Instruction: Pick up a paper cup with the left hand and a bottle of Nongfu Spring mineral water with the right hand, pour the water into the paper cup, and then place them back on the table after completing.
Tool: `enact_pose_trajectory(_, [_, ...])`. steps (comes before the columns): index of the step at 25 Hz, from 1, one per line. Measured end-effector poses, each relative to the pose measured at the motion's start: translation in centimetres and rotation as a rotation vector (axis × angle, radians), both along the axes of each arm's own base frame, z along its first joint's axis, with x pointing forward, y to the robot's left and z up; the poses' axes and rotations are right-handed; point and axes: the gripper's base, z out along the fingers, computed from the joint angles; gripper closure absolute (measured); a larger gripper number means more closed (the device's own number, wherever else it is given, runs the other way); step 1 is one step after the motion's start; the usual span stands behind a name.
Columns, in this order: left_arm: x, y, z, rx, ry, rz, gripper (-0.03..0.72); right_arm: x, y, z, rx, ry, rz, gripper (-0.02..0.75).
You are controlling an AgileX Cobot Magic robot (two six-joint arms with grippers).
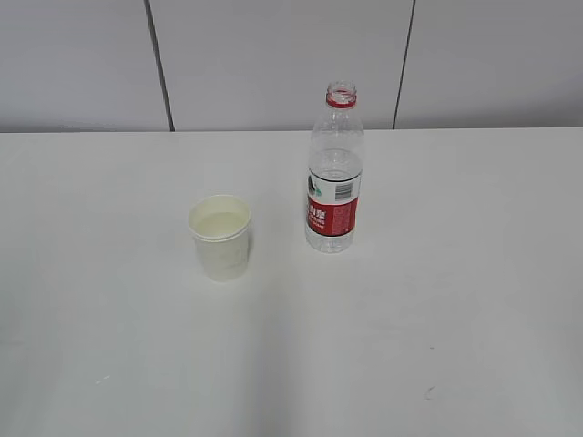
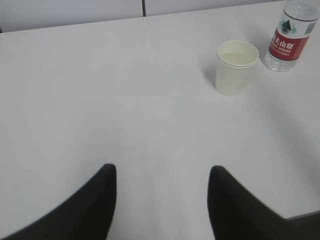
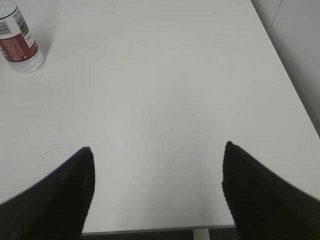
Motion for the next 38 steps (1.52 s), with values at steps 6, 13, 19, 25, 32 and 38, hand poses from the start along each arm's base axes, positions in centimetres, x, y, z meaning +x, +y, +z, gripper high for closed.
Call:
enact_pose_trajectory(6, [0.0,0.0,0.0,0.000,0.000,0.000,0.314,-0.1,0.0,-0.2,0.005,0.002,0.003,0.150])
enact_pose_trajectory(13, [0.0,0.0,0.0,0.000,0.000,0.000,0.314,0.3,0.1,-1.2,0.007,0.037,0.008,0.150])
enact_pose_trajectory(19, [0.0,0.0,0.0,0.000,0.000,0.000,0.314,1.0,0.4,-1.9,0.024,0.035,0.030,0.150])
enact_pose_trajectory(25, [0.0,0.0,0.0,0.000,0.000,0.000,0.314,1.1,1.0,-2.0,-0.013,0.039,0.124,0.150])
enact_pose_trajectory(32, [0.0,0.0,0.0,0.000,0.000,0.000,0.314,1.1,1.5,-2.0,-0.045,0.039,0.209,0.150])
enact_pose_trajectory(38, [0.0,0.0,0.0,0.000,0.000,0.000,0.314,1.1,1.5,-2.0,-0.047,0.039,0.210,0.150])
